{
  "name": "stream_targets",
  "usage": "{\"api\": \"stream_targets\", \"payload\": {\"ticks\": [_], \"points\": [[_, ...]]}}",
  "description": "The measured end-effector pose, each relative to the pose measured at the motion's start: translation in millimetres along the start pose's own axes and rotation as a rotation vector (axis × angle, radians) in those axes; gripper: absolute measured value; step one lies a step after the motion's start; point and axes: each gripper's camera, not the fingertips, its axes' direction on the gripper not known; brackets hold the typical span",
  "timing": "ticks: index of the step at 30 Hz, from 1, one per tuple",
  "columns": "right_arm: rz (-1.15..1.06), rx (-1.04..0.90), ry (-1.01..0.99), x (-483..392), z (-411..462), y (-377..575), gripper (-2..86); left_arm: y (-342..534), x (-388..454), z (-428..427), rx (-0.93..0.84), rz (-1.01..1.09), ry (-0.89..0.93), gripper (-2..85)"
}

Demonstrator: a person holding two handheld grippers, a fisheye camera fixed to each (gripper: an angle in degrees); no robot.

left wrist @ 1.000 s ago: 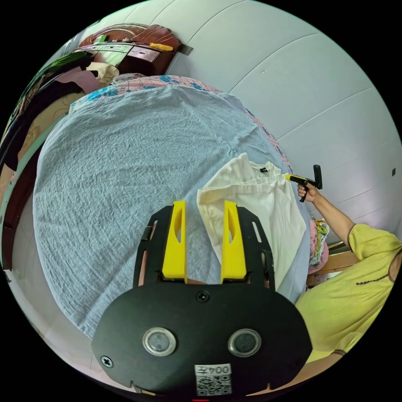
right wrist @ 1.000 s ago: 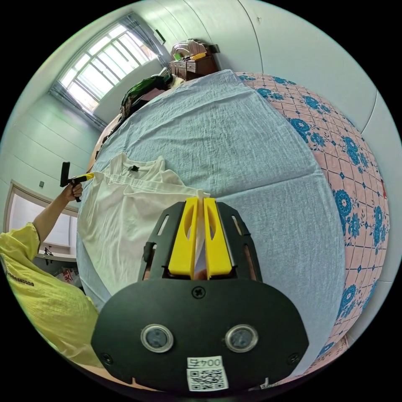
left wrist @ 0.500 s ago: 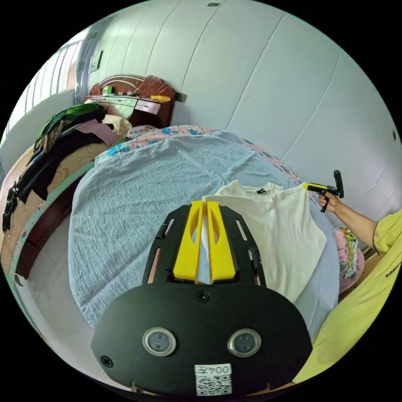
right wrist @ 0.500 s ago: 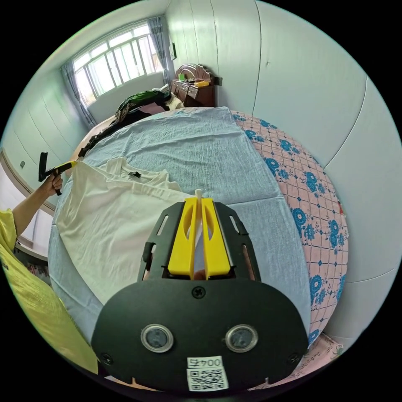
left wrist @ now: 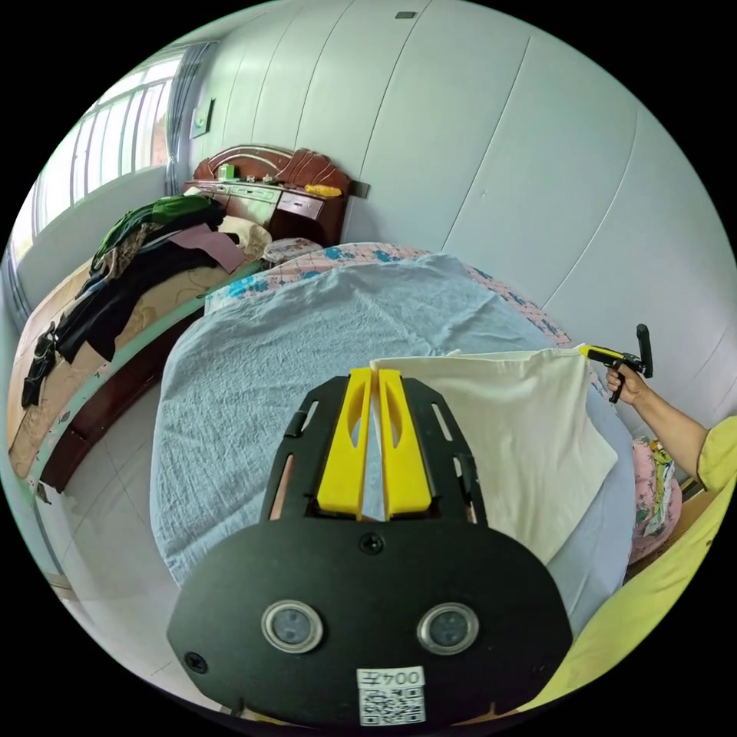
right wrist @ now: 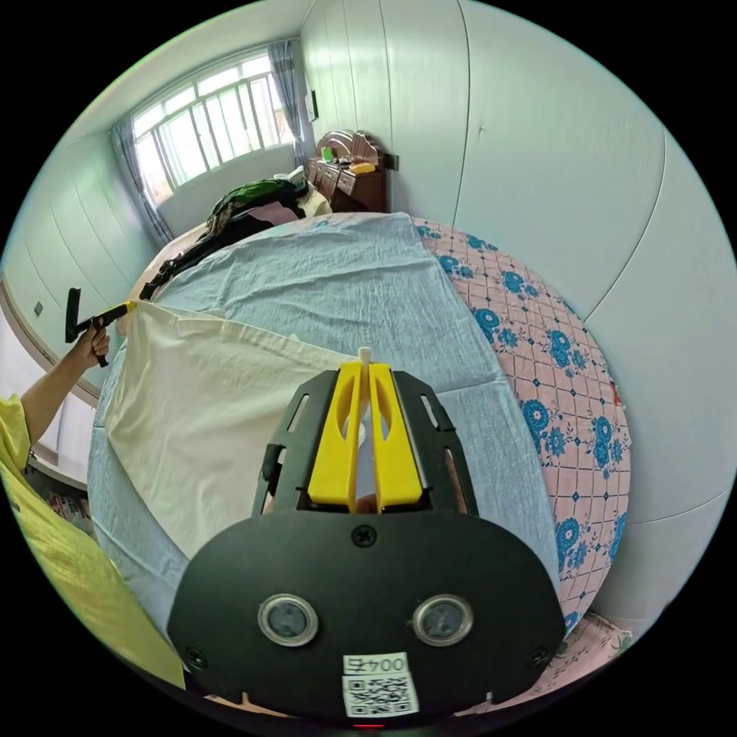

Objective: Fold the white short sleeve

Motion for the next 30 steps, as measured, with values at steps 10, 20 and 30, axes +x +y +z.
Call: {"api": "stream_targets", "payload": {"ticks": [10,20,30], "points": [[0.232,-0.198,0.060,1,83,-33,7.2,-19,15,76,-0.184,-0.136,-0.042,1.2],[0.190,-0.192,-0.025,-39,33,-67,8.0,-54,57,52,-0.051,-0.077,-0.044,1.2],[-0.122,-0.691,-0.118,-169,78,-58,8.8,-104,275,146,-0.292,0.698,0.061,1.8]]}}
